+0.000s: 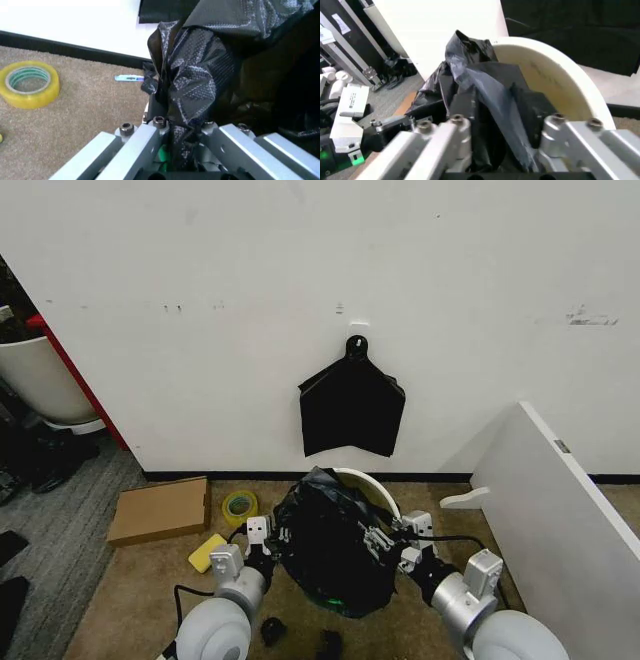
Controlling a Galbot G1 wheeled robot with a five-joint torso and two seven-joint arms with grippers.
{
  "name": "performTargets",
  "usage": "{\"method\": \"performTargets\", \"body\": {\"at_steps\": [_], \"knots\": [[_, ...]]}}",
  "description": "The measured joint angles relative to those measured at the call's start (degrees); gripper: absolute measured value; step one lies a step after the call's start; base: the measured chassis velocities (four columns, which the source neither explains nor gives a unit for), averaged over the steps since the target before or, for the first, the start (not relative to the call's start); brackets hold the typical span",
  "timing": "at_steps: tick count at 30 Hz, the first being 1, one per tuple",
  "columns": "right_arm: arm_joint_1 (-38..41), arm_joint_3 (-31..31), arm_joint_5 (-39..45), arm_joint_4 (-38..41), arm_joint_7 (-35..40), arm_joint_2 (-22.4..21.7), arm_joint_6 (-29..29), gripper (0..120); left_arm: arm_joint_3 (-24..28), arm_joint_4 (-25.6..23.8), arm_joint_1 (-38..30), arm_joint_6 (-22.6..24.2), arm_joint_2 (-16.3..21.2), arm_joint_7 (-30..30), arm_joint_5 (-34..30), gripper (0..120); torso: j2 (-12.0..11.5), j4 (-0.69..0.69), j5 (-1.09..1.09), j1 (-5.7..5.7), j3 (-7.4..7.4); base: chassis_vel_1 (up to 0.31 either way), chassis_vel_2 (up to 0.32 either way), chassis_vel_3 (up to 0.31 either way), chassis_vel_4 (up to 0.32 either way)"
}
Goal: Place the garbage bag over the trash bin.
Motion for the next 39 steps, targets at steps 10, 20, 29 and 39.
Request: {"method": "performTargets", "body": {"at_steps": [10,20,29,39], "knots": [[0.0,-0.3,-1.0,0.1,0.4,0.0,0.5,0,0.5,-0.1,0.1,0.1,0.0,0.2,0.2,1,0.0,0.00,0.00,0.00,0.00,0.000,0.000,0.000,0.000],[3.1,1.5,0.4,-0.5,6.0,0.5,1.7,0,0.5,0.1,0.7,-0.1,0.8,1.4,2.6,0,0.0,0.00,0.00,0.00,0.00,0.000,0.000,0.000,0.000],[5.3,3.6,0.7,-3.1,9.2,-0.6,0.8,0,0.6,0.2,1.2,-0.8,1.5,2.5,5.2,0,0.0,0.00,0.00,0.00,0.00,0.000,0.000,0.000,0.000],[8.3,4.7,2.1,-8.9,9.9,-2.1,-1.1,0,2.7,0.1,1.4,-1.2,4.4,7.5,11.9,0,0.0,-0.01,0.00,0.00,0.00,0.000,0.000,0.000,0.000]]}}
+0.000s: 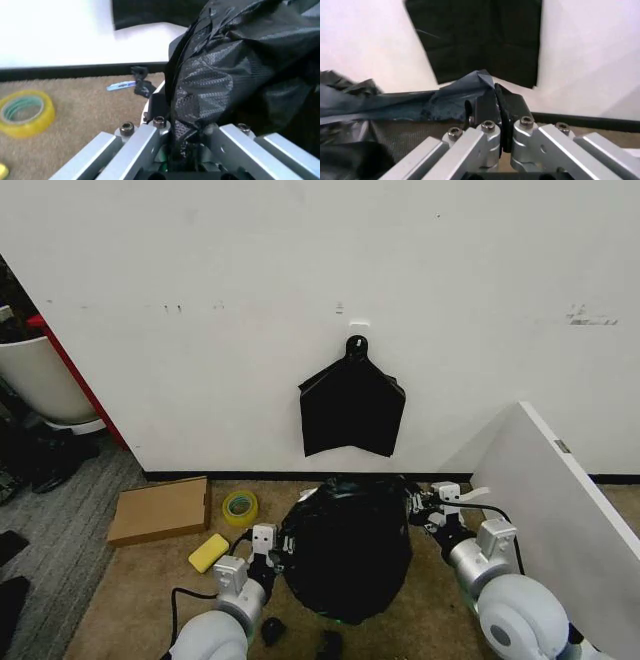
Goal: Place the garbage bag over the trash bin.
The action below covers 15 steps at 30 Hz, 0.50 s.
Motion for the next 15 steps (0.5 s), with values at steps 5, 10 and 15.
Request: {"method": "performTargets", "body": {"at_steps": [5,10,15], "knots": [[0.1,0.2,-0.2,-2.1,-0.4,-1.1,-0.9,0,0.5,0.5,0.2,-1.2,1.7,3.5,5.8,0,0.0,0.01,0.00,0.00,0.00,0.000,0.000,0.000,0.000],[-1.1,0.2,-2.6,-4.4,-1.3,-1.7,-2.9,0,0.5,0.9,0.1,-2.6,1.9,5.6,7.3,0,0.0,0.01,0.00,0.00,0.00,0.000,0.000,0.000,0.000],[-2.1,0.1,-4.5,-6.7,-2.5,-1.8,-2.9,0,0.3,1.1,0.2,-4.3,2.3,7.9,9.7,0,0.0,-0.01,0.01,0.00,0.00,0.000,0.000,0.000,0.000]]}}
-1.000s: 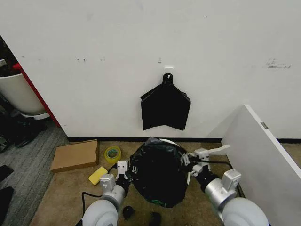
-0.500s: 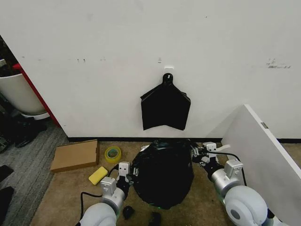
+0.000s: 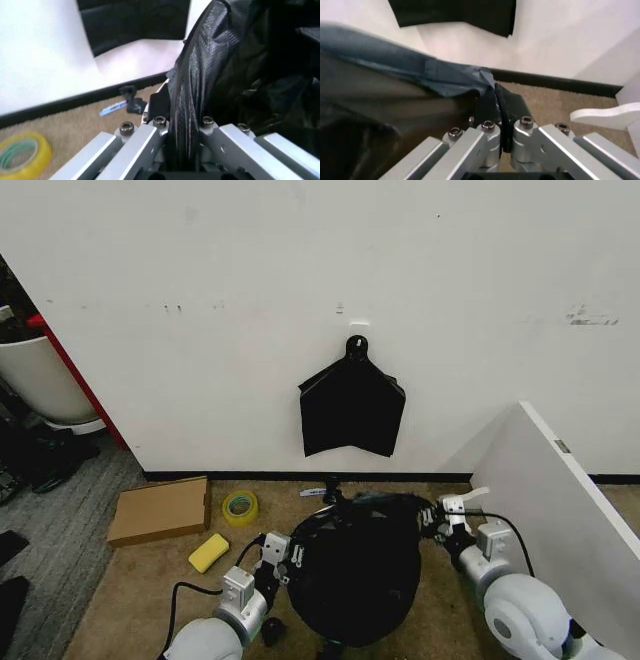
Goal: Place the garbage bag over the trash bin.
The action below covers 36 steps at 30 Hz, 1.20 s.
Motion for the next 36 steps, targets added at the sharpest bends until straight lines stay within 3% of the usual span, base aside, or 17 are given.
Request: {"method": "performTargets", "body": {"at_steps": [6,8,12,15,20,24,30,36], "knots": [[-0.1,0.1,-0.5,-1.3,-0.5,0.3,0.6,0,0.0,1.1,-0.2,-2.8,-0.4,0.5,1.7,0,0.0,0.02,0.00,0.00,0.00,0.000,0.000,0.000,0.000],[-0.6,0.1,-0.9,-1.8,-1.1,0.5,1.4,0,-0.2,1.4,-0.9,-3.1,-1.5,-1.9,-1.6,0,0.0,0.02,-0.02,0.00,0.00,0.000,0.000,0.000,0.000],[-2.9,0.1,-2.5,-3.1,-2.6,1.6,5.2,0,-4.2,0.6,-2.2,-1.0,-3.9,-7.8,-14.0,0,0.0,0.01,0.00,0.00,0.00,0.000,0.000,0.000,0.000],[-3.4,0.2,-2.2,-3.0,-3.5,2.1,7.2,0,-5.4,-0.3,-2.7,-0.2,-3.9,-8.9,-17.7,0,0.0,0.01,-0.01,0.00,0.00,0.000,0.000,0.000,0.000],[-3.4,0.7,0.9,-1.6,-3.1,4.2,10.3,20,-5.8,-1.4,-2.5,1.2,-3.5,-9.9,-21.4,0,0.0,0.02,-0.01,0.00,0.00,0.000,0.000,0.000,0.000],[-3.4,1.6,2.4,-1.4,-1.4,4.7,10.5,29,-5.8,-1.5,-2.3,1.5,-3.6,-10.3,-21.9,0,0.0,0.02,-0.01,0.00,0.00,0.000,0.000,0.000,0.000],[-5.5,6.0,7.0,-0.7,0.7,4.8,10.3,53,-5.8,-1.2,-2.3,1.8,-3.8,-10.9,-22.7,0,0.0,0.01,-0.01,0.00,0.00,0.000,0.000,0.000,0.000],[-8.5,10.0,14.3,4.8,3.8,5.5,8.3,79,-5.6,-0.4,-2.3,1.8,-4.6,-12.5,-23.2,0,0.0,0.01,-0.01,0.00,0.00,0.000,0.000,0.000,0.000]]}}
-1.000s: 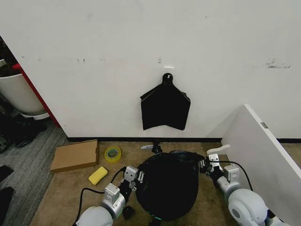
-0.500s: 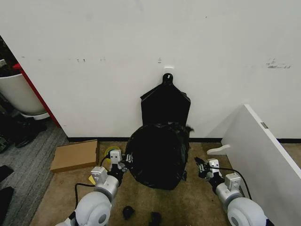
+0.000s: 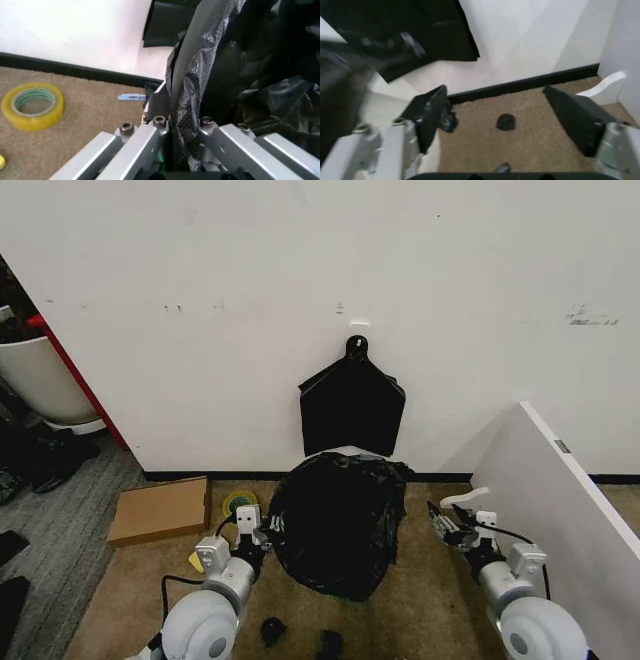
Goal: Place the garbage bag over the trash bin.
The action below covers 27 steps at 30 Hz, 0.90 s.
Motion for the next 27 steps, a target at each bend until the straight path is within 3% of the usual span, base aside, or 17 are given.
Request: {"method": "performTargets", "body": {"at_steps": [3,5,6,8,11,16,27], "knots": [[-0.4,0.2,1.7,2.1,0.8,0.0,-0.8,83,0.0,0.1,0.3,-0.1,-0.3,-0.3,0.3,0,0.0,-0.01,0.00,0.00,0.00,0.000,0.000,0.000,0.000],[-0.7,-0.6,2.9,7.1,2.3,-0.2,-2.4,93,0.1,0.5,0.8,-0.3,-1.3,-1.5,1.3,0,0.0,0.04,0.00,0.00,0.00,0.000,0.000,0.000,0.000],[-1.1,-1.1,2.9,9.3,3.3,-0.2,-3.2,93,0.3,1.0,0.6,-0.4,-1.7,-2.0,1.6,0,0.0,0.04,0.00,0.00,0.00,0.000,0.000,0.000,0.000],[-1.5,-2.9,3.2,14.5,7.4,0.1,-7.2,85,1.4,2.4,-0.6,-0.5,-3.0,-2.6,2.7,0,0.0,0.01,-0.01,0.00,0.00,0.000,0.000,0.000,0.000],[-1.3,-4.2,3.2,16.6,9.0,0.2,-8.8,79,2.3,3.5,-1.6,-0.5,-3.9,-2.9,3.4,0,0.0,0.00,-0.01,0.00,0.00,0.000,0.000,0.000,0.000],[1.0,-9.5,2.6,19.4,12.3,-0.8,-14.5,57,6.3,6.9,-4.3,0.1,-6.1,-4.4,7.5,0,0.0,0.01,-0.01,0.00,0.00,0.000,0.000,0.000,0.000],[11.2,-25.9,-6.7,10.5,16.1,-0.5,-20.0,18,12.2,10.2,-6.7,1.0,-9.7,-4.5,14.1,0,0.0,0.00,0.00,0.00,0.00,0.000,0.000,0.000,0.000]]}}
